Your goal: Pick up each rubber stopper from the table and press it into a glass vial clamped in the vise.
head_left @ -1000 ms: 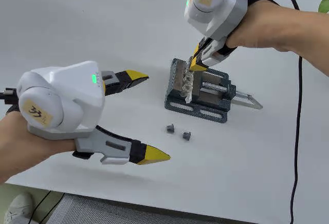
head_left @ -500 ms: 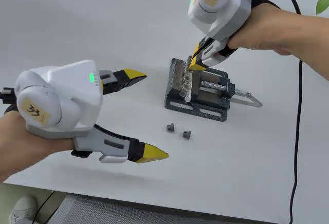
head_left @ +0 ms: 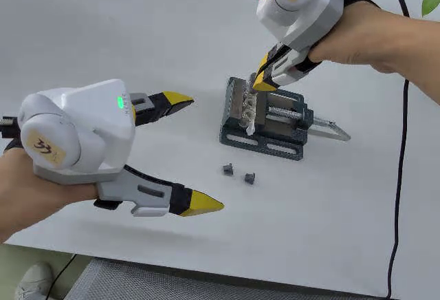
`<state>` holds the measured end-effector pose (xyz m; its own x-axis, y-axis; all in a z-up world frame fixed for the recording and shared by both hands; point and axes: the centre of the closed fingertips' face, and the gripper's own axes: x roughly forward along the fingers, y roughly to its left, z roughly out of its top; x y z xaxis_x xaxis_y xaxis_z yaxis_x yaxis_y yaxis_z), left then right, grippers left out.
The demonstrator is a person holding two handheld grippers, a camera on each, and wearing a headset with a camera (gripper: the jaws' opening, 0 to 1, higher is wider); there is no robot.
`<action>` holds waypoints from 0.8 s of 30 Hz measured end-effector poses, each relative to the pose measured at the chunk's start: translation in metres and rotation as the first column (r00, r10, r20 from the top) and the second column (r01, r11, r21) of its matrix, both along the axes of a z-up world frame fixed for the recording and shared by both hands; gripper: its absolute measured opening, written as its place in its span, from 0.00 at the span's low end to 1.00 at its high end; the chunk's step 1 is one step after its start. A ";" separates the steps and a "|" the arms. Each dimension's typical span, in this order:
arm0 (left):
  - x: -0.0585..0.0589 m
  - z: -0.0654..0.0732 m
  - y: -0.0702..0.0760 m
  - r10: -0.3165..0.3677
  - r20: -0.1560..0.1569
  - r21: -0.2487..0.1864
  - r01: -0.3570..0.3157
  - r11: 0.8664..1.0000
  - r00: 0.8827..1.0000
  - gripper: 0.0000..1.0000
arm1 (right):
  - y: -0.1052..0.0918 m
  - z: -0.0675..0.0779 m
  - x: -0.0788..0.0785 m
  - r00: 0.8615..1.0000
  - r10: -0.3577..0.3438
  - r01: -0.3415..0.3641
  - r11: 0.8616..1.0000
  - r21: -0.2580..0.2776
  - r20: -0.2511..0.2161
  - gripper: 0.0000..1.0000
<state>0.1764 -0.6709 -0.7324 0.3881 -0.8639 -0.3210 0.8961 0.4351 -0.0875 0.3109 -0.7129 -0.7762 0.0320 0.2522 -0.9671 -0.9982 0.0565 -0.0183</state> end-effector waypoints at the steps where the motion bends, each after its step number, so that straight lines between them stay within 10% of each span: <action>1: 0.000 0.000 0.000 0.000 0.000 0.001 0.000 1.000 1.000 0.89 | -0.001 0.000 0.002 1.000 -0.003 0.003 1.000 0.005 0.002 0.05; 24: 0.002 0.004 0.009 0.002 0.006 0.036 -0.002 0.999 1.000 0.90 | -0.023 0.033 -0.009 0.994 -0.103 0.097 0.985 0.141 0.039 0.20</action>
